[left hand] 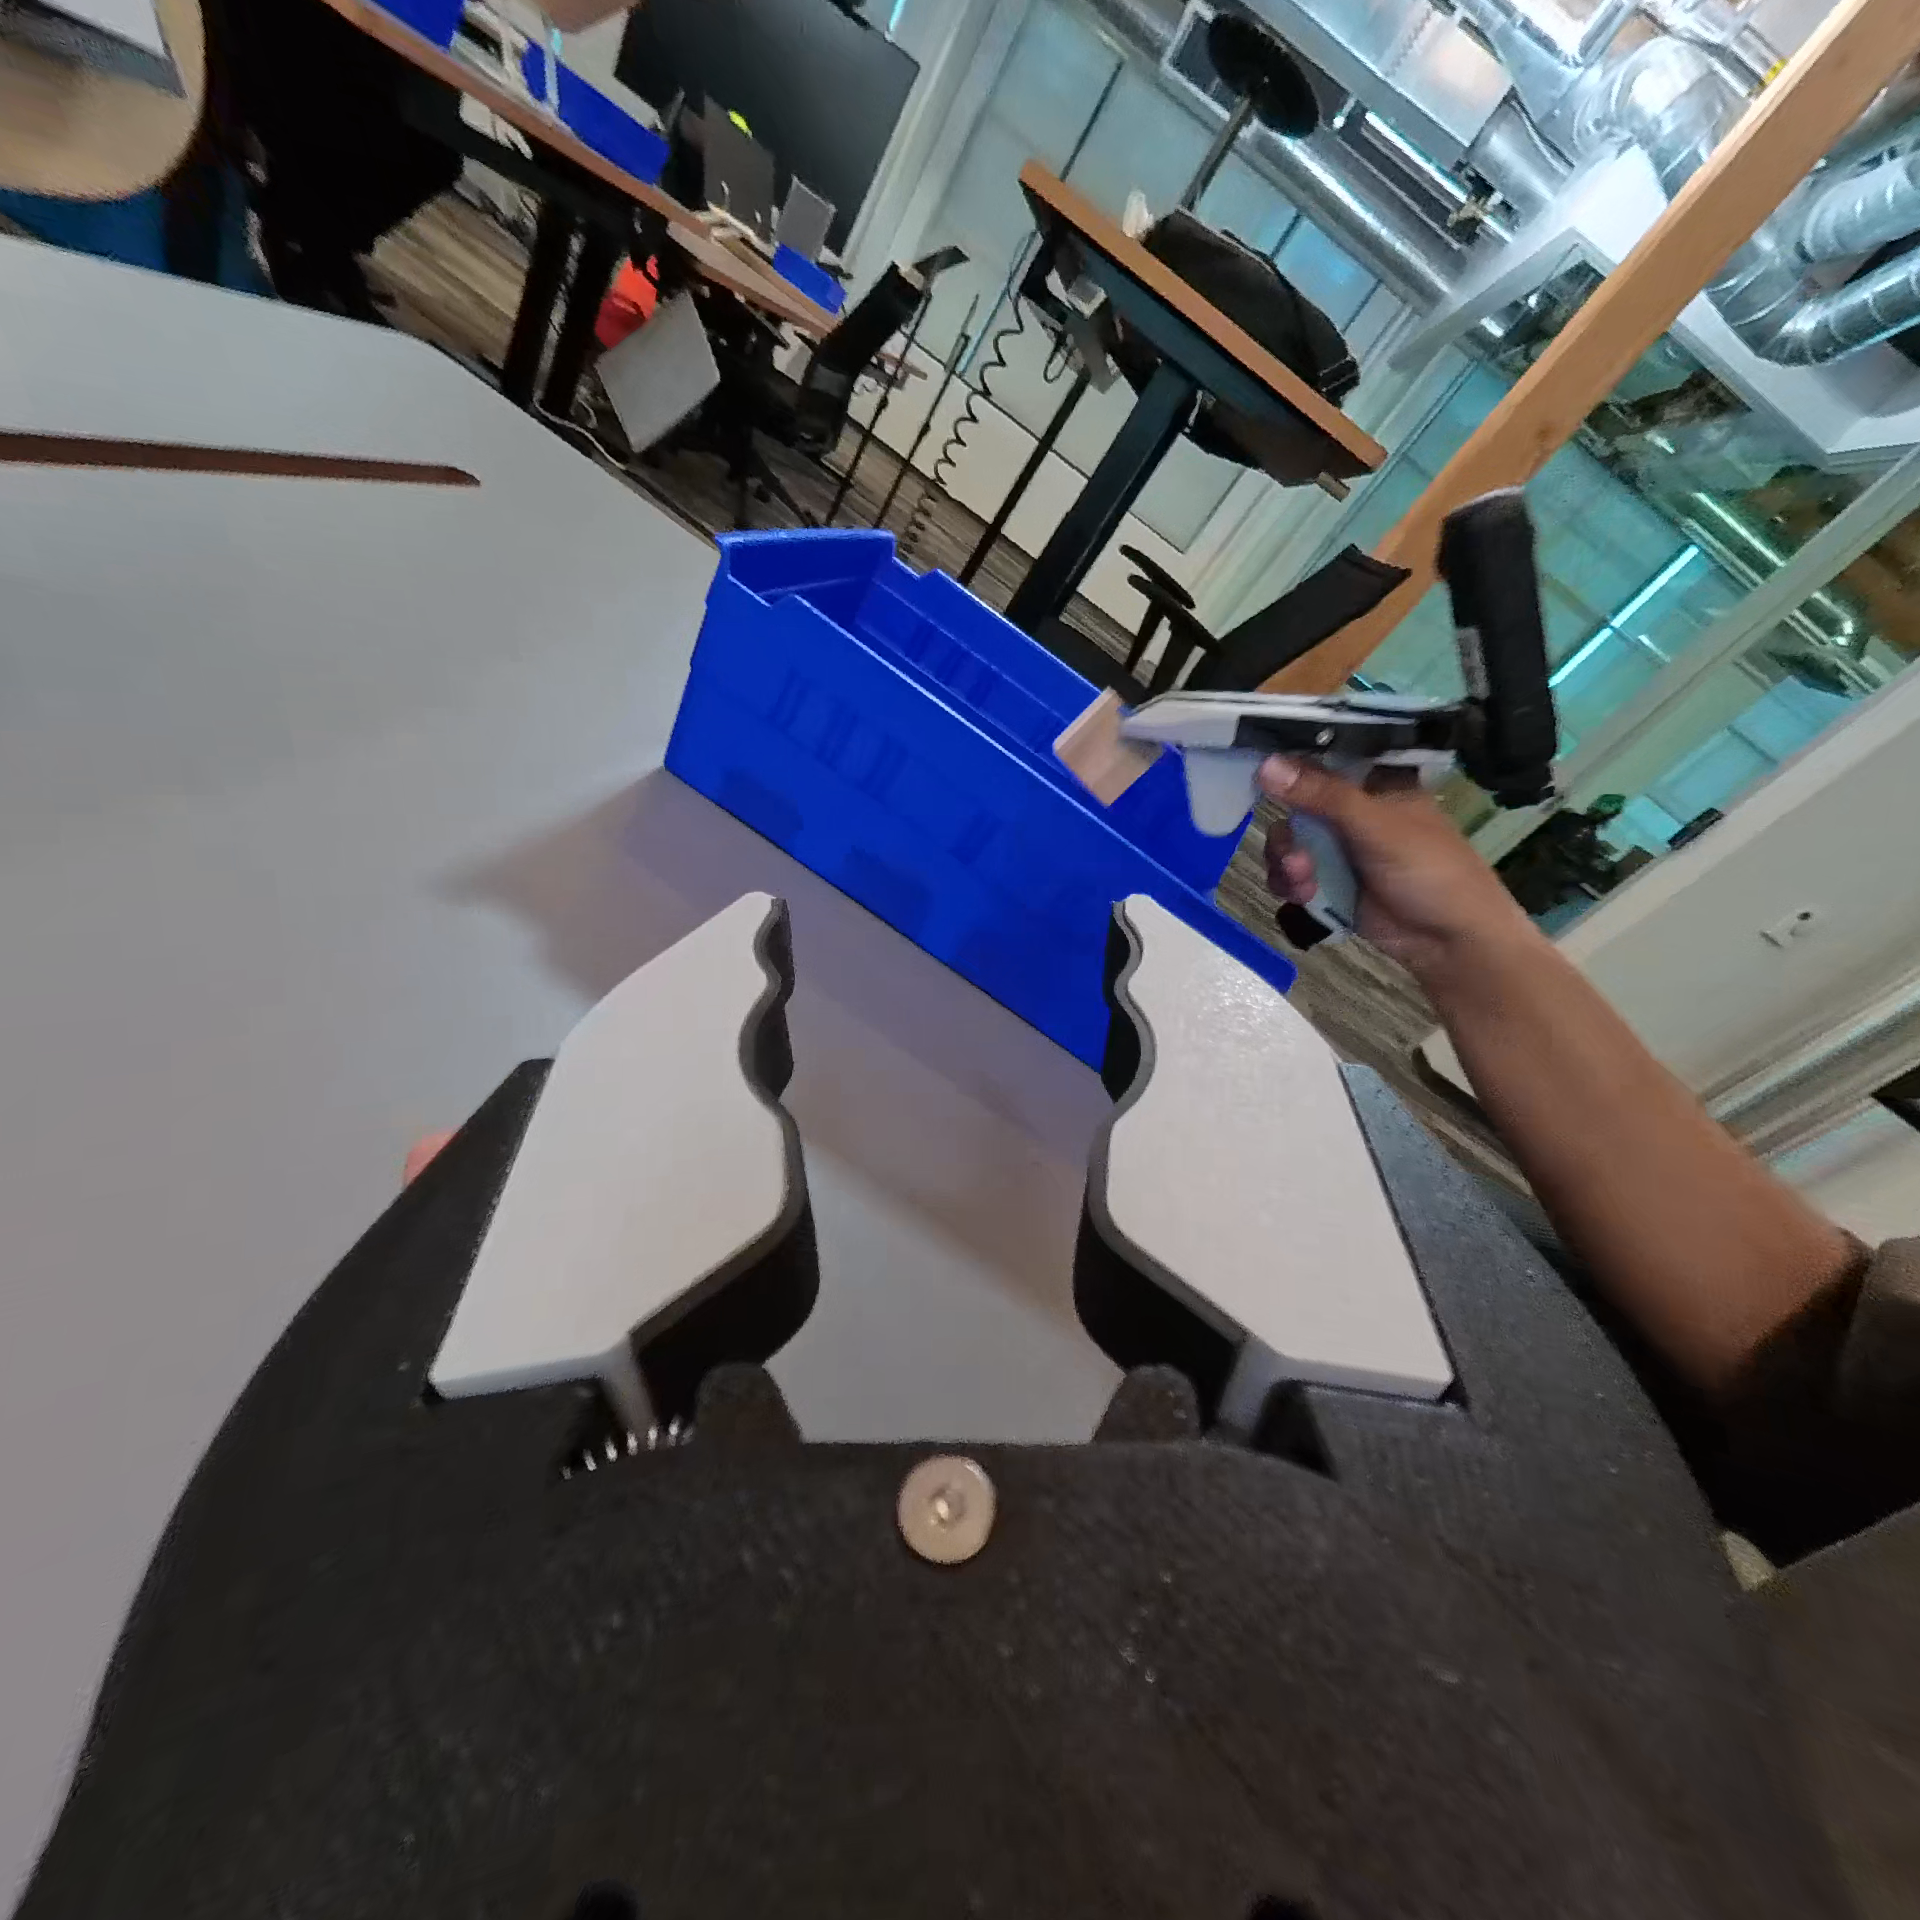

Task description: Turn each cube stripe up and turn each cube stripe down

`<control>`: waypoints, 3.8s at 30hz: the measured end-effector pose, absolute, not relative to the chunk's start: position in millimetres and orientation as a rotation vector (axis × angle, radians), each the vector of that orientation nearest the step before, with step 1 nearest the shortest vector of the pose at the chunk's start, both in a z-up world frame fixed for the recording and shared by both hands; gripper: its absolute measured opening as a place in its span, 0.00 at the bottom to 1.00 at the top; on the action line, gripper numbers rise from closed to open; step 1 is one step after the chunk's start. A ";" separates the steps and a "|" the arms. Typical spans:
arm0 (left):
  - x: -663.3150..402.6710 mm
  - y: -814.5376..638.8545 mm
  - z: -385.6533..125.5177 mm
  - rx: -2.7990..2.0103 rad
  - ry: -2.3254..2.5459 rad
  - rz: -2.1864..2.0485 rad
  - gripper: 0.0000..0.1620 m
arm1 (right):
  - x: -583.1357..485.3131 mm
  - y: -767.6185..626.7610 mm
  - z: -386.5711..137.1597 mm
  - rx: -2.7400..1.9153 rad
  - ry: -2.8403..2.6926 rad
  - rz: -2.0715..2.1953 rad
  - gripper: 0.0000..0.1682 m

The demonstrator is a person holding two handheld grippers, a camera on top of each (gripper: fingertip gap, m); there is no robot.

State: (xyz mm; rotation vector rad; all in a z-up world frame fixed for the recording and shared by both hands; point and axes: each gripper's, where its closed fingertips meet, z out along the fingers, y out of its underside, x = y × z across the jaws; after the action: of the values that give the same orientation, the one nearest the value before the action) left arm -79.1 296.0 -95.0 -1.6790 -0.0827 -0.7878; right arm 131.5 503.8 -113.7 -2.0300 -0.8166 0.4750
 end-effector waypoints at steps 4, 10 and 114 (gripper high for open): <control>-76.4 302.1 -97.9 -1.676 -0.099 -0.842 0.35 | 140.2 503.3 -151.1 -2.179 -0.782 0.538 0.24; -80.9 302.7 -109.8 -1.732 -0.069 -0.781 0.34 | 139.8 504.8 -173.2 -2.250 -0.840 0.450 0.25; -132.6 183.2 -89.4 -1.573 -0.259 -0.177 0.00 | 43.6 357.1 -31.7 -1.233 -0.756 0.502 0.00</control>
State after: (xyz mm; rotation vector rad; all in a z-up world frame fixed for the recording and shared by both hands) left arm -132.6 183.2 -89.4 -1.5729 -0.2595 -0.1774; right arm 43.6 357.1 -31.7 -1.2329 -0.7563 0.5024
